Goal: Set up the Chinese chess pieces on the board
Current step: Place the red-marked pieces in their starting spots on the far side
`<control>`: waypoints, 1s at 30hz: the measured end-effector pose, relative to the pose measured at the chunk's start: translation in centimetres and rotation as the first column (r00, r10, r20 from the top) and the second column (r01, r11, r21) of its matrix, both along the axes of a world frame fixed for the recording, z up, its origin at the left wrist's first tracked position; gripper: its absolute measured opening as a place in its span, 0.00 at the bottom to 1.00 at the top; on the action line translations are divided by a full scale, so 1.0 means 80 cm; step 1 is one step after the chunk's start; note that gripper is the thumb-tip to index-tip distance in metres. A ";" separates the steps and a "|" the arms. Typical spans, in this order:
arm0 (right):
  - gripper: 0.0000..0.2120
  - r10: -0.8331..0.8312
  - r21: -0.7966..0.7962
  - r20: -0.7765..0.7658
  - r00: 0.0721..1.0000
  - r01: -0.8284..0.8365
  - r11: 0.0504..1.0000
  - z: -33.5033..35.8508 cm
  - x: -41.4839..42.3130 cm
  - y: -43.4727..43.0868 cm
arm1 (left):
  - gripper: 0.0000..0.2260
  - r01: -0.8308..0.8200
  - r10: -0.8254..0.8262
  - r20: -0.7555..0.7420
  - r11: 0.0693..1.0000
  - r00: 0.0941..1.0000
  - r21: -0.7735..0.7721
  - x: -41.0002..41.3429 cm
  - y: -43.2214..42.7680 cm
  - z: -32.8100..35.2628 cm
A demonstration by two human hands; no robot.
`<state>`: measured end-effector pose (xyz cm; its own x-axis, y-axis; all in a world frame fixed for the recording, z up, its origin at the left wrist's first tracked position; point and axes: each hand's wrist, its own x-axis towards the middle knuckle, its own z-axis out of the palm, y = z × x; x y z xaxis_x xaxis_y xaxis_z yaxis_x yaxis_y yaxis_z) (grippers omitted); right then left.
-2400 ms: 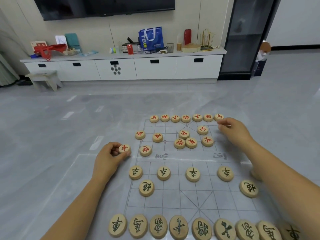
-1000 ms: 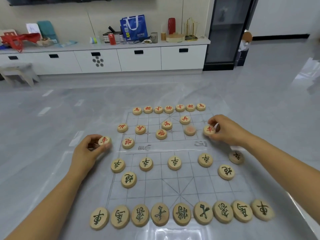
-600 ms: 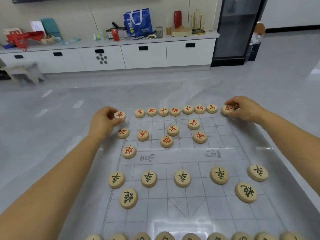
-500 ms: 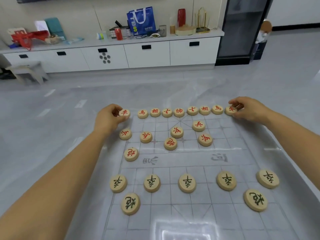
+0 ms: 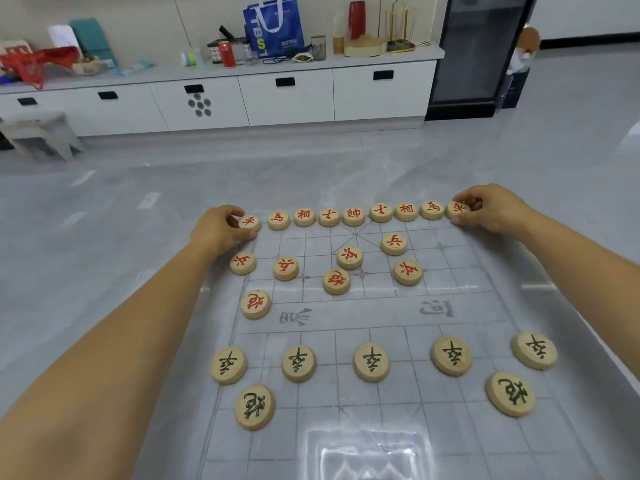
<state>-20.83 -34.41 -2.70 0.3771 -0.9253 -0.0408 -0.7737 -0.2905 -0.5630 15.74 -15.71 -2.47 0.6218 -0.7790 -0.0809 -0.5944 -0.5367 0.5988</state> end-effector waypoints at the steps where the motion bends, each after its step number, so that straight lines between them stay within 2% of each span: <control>1: 0.25 -0.002 0.010 0.004 1.000 0.002 1.000 0.000 0.000 0.001 | 0.23 0.007 -0.007 -0.011 1.000 1.000 0.002 0.000 0.000 0.001; 4: 0.27 -0.003 0.041 0.015 1.000 0.002 0.999 0.001 -0.001 0.002 | 0.21 0.021 -0.021 -0.027 1.000 0.999 0.001 0.001 0.001 0.001; 13: 0.19 -0.021 -0.012 0.058 0.998 0.021 1.000 -0.001 0.004 0.003 | 0.18 -0.042 0.042 -0.021 0.999 0.999 -0.017 -0.001 -0.005 0.000; 30: 0.23 -0.062 0.038 0.080 0.995 0.059 0.998 0.000 0.005 0.007 | 0.17 -0.062 0.061 -0.031 0.998 0.998 -0.025 -0.003 -0.004 0.000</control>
<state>-20.41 -33.88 -2.74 0.3236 -0.9451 -0.0452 -0.7406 -0.2232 -0.6338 15.50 -16.06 -2.44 0.6662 -0.7415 -0.0802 -0.5424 -0.5554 0.6303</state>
